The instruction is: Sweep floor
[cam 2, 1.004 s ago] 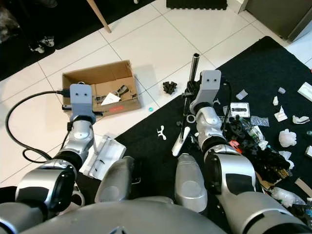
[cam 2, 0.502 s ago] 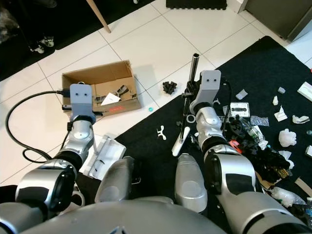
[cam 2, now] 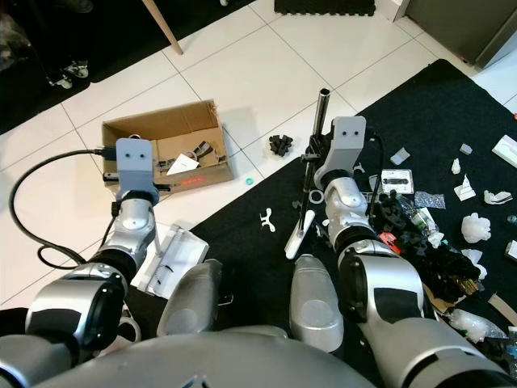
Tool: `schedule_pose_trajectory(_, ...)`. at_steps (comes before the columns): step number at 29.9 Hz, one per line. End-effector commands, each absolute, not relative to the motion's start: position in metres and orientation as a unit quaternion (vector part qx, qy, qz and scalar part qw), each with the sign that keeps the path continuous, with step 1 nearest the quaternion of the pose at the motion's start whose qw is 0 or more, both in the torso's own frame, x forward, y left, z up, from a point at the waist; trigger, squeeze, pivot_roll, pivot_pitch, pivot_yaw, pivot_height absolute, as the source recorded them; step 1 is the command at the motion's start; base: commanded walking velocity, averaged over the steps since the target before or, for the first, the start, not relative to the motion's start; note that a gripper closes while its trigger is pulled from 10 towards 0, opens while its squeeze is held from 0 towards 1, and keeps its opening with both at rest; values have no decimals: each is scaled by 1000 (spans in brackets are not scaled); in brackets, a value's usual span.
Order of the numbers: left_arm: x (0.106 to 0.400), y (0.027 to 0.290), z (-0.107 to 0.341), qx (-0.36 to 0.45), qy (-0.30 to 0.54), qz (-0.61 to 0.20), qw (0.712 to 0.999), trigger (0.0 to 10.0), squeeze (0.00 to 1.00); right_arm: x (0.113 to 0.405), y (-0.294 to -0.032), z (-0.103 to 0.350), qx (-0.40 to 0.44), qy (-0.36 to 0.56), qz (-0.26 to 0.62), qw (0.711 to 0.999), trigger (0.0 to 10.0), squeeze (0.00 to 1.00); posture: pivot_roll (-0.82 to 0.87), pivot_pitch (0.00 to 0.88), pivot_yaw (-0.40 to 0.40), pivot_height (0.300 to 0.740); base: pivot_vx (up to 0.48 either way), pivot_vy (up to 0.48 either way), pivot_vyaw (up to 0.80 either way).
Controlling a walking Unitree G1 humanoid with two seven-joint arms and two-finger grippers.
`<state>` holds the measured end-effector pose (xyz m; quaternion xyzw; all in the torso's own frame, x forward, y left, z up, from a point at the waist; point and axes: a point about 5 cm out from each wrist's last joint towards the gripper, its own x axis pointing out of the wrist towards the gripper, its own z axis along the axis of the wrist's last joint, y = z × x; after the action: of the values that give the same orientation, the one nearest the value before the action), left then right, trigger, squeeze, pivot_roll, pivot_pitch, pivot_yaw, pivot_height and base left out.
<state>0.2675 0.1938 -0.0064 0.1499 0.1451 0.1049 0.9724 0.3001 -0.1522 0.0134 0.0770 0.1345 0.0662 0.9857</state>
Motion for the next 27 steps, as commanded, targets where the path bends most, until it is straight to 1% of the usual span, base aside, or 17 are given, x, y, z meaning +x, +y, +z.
schedule_pose_trajectory(1,267,197,-7,167,150,106,969,10000,0,297,-151,9,73,148,72,984,10000,0,-33,0,46,740,0,0,0)
schedule_pose_trajectory(12,274,197,0,156,135,118,971,10000,0,298,-150,11,66,141,78,985,10000,0,-31,0,44,740,0,0,0)
schedule_pose_trajectory(14,282,197,9,147,114,126,975,10000,0,301,-150,15,64,134,80,986,10000,0,-29,0,43,740,0,0,0)
schedule_pose_trajectory(19,301,194,35,157,47,132,978,10000,0,307,-151,21,66,121,78,987,10000,0,-27,0,46,740,0,0,0)
schedule_pose_trajectory(23,305,194,41,172,29,132,976,10000,0,307,-151,21,66,119,78,988,10000,0,-26,0,47,740,0,0,0)
schedule_pose_trajectory(27,307,195,44,167,22,132,977,10000,0,307,-151,22,67,117,78,988,10000,0,-24,0,49,740,0,0,0)
